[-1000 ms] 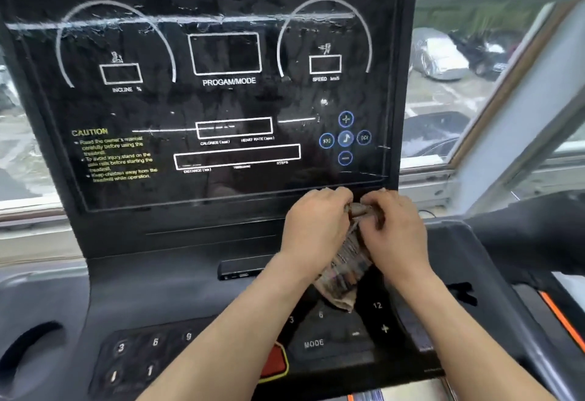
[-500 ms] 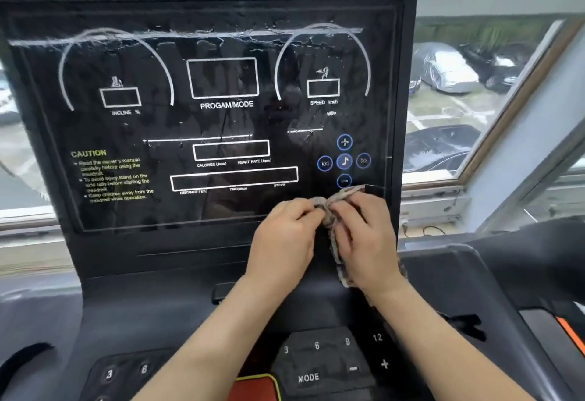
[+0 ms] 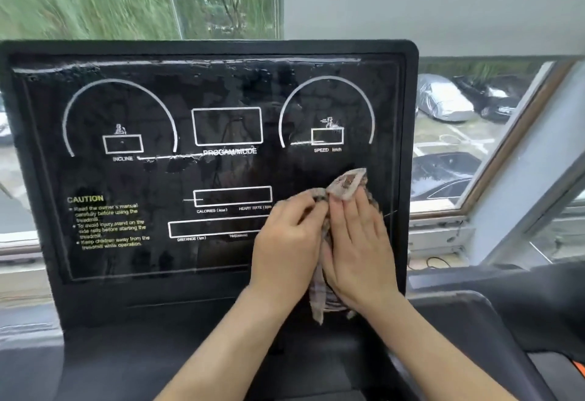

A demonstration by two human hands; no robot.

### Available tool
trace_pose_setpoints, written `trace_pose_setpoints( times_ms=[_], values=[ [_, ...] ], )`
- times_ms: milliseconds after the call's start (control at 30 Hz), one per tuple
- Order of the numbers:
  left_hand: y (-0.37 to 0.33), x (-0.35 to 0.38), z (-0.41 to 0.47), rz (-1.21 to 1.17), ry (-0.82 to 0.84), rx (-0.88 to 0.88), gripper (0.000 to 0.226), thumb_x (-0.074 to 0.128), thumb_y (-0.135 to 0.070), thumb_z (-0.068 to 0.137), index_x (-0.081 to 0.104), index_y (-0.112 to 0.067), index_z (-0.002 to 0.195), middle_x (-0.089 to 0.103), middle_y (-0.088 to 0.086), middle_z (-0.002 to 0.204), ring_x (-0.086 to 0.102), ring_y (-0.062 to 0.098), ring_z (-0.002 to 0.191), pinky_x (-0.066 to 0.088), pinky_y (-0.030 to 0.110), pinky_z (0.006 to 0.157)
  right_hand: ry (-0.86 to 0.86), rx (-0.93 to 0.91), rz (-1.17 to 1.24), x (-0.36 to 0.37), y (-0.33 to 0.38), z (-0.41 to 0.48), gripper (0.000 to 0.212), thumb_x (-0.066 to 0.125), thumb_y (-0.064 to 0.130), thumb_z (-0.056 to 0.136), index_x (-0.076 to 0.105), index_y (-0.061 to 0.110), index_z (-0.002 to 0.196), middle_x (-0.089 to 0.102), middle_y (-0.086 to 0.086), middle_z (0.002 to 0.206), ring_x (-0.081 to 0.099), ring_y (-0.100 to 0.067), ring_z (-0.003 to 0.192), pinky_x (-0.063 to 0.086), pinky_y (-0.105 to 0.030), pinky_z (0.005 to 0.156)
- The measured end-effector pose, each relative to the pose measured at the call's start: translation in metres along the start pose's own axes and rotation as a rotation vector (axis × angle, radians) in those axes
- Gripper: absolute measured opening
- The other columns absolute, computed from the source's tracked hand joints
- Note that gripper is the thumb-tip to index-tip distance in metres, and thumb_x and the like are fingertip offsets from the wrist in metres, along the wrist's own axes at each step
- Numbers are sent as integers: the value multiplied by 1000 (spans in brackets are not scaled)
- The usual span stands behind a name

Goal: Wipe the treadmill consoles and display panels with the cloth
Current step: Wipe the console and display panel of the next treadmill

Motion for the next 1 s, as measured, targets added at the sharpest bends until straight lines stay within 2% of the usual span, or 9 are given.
trace_pose_setpoints(
  times_ms=[67, 133, 267, 433, 600, 700, 767, 900, 1000],
  values=[
    [-11, -2, 33, 63, -67, 87, 19, 61, -10, 89, 72, -9, 103, 67, 4, 106, 60, 20, 85, 51, 27, 78, -30, 46, -13, -10, -11, 37, 67, 39, 34, 97, 14, 6, 153, 6, -12, 161, 2, -24, 149, 6, -39, 120],
    [-19, -6, 82, 116, -138, 119, 23, 63, -6, 86, 70, -6, 108, 66, 9, 108, 61, 27, 89, 52, 33, 81, -113, 115, -30, -29, -25, 91, 67, 40, 33, 98, 13, 6, 153, 12, -15, 161, 8, -26, 149, 9, -39, 120],
    [-24, -10, 146, 192, -129, 119, 34, 65, -7, 84, 65, -7, 118, 63, 10, 114, 58, 29, 99, 51, 32, 78, -196, 229, -100, -50, -46, 159, 65, 38, 34, 102, 11, 7, 154, 12, -11, 162, 8, -25, 149, 12, -39, 121],
    [-4, -34, 143, 216, -153, 136, 38, 61, -8, 87, 62, -5, 124, 61, 12, 117, 56, 31, 104, 51, 32, 81, -197, 259, -157, -43, -13, 171, 66, 33, 36, 103, 5, 4, 154, 8, -14, 162, 6, -28, 149, 13, -44, 120],
    [76, -98, 120, 311, -235, -1, 36, 55, -8, 92, 61, -4, 127, 60, 14, 120, 56, 34, 105, 47, 34, 87, -207, 58, -123, -29, 93, 191, 65, 33, 33, 102, 6, 6, 154, 8, -12, 162, 4, -26, 150, 6, -40, 121],
    [133, -137, 88, 326, -284, -123, 37, 47, -6, 94, 58, 0, 129, 59, 19, 122, 53, 38, 107, 42, 37, 94, -108, -125, -108, -5, 168, 189, 64, 28, 30, 102, 0, 7, 154, 0, -9, 163, -2, -24, 150, 1, -40, 121],
    [144, -143, 73, 322, -292, -170, 37, 44, -5, 95, 56, 3, 129, 57, 22, 124, 52, 39, 111, 42, 41, 100, -60, -224, -102, 2, 187, 183, 63, 30, 29, 103, 2, 8, 154, 2, -8, 163, -2, -22, 150, 0, -38, 121],
    [108, -116, 83, 299, -210, -85, 42, 46, -11, 93, 54, 1, 132, 51, 23, 131, 47, 40, 117, 39, 44, 104, -64, -308, -80, -23, 130, 185, 62, 38, 40, 99, 22, 16, 154, 20, -2, 161, 14, -19, 149, 9, -37, 120],
    [79, -95, 111, 337, -107, 8, 48, 41, -23, 98, 44, -5, 142, 45, 17, 141, 41, 37, 126, 35, 44, 109, -54, -128, -110, -40, 76, 210, 64, 32, 44, 99, 16, 17, 155, 15, -1, 162, 9, -18, 149, 8, -40, 120]
  ],
)
Point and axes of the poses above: each hand's wrist, its own z-axis towards the middle knuckle, its own x-axis out of the palm, y = z × x, the point moved 10 cm from there along z, towards the middle knuckle
